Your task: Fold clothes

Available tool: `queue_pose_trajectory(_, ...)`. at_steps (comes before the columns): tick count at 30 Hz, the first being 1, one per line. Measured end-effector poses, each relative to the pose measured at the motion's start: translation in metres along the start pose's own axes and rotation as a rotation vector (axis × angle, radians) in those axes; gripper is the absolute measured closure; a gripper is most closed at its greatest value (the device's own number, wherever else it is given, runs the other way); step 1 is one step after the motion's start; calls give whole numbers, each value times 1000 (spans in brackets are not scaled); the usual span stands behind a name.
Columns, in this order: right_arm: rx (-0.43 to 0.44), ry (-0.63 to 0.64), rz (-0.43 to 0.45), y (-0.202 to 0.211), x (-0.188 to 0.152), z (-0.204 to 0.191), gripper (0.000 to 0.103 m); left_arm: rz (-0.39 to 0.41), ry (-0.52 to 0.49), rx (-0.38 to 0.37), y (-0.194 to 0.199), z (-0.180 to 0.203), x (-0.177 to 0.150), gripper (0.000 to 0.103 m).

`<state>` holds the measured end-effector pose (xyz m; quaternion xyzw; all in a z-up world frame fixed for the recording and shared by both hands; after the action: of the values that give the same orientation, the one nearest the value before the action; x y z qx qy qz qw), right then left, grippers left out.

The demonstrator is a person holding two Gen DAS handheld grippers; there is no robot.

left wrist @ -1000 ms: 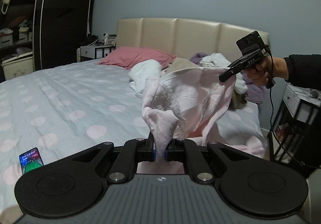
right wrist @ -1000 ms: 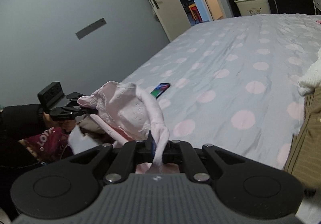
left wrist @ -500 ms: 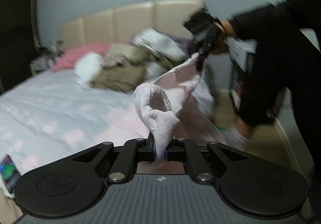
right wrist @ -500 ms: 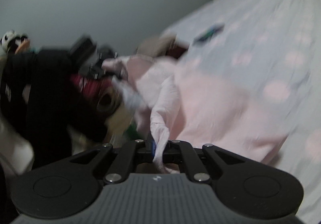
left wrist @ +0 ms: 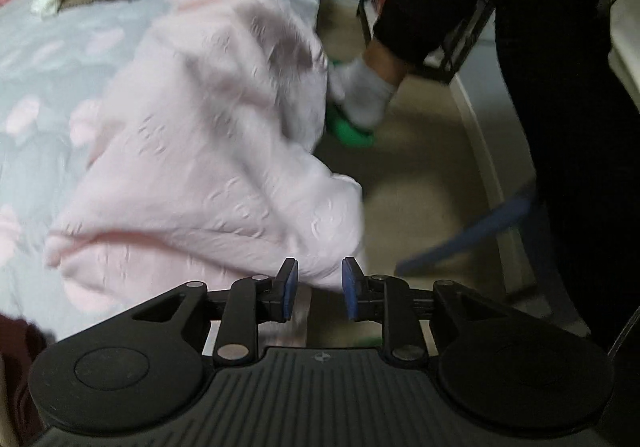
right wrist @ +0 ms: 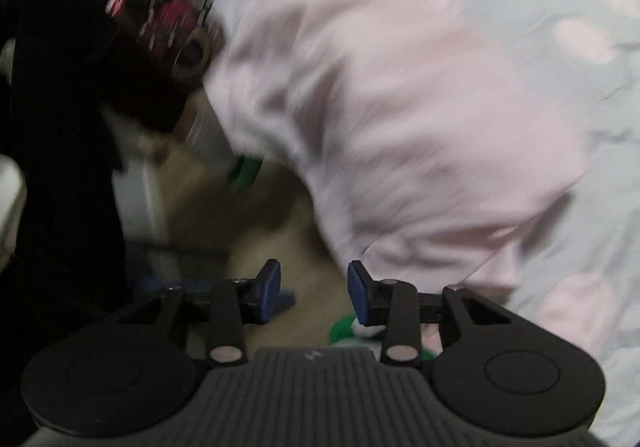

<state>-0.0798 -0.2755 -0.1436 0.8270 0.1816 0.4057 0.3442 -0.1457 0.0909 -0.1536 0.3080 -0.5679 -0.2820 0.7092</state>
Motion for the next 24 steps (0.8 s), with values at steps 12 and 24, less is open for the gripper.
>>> queue_pose_trajectory(12, -272, -409, 317, 27, 48, 91, 20, 276, 636, 265, 36, -137, 11, 43)
queue_pose_trajectory(24, -249, -674, 356, 0, 29, 118, 10, 294, 1054, 229, 17, -160, -32, 43)
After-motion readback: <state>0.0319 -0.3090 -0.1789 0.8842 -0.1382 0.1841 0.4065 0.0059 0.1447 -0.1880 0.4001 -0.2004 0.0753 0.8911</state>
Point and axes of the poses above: each gripper's, at about its wrist camera, not at the fingertips, and y roughly against the way its jaws point, z to its right, x to its top, the point moved 10 cm from there along -y, roughly the way its jaws point, and after that the axes turned 12 degrees about z, right-handed, at the moved point
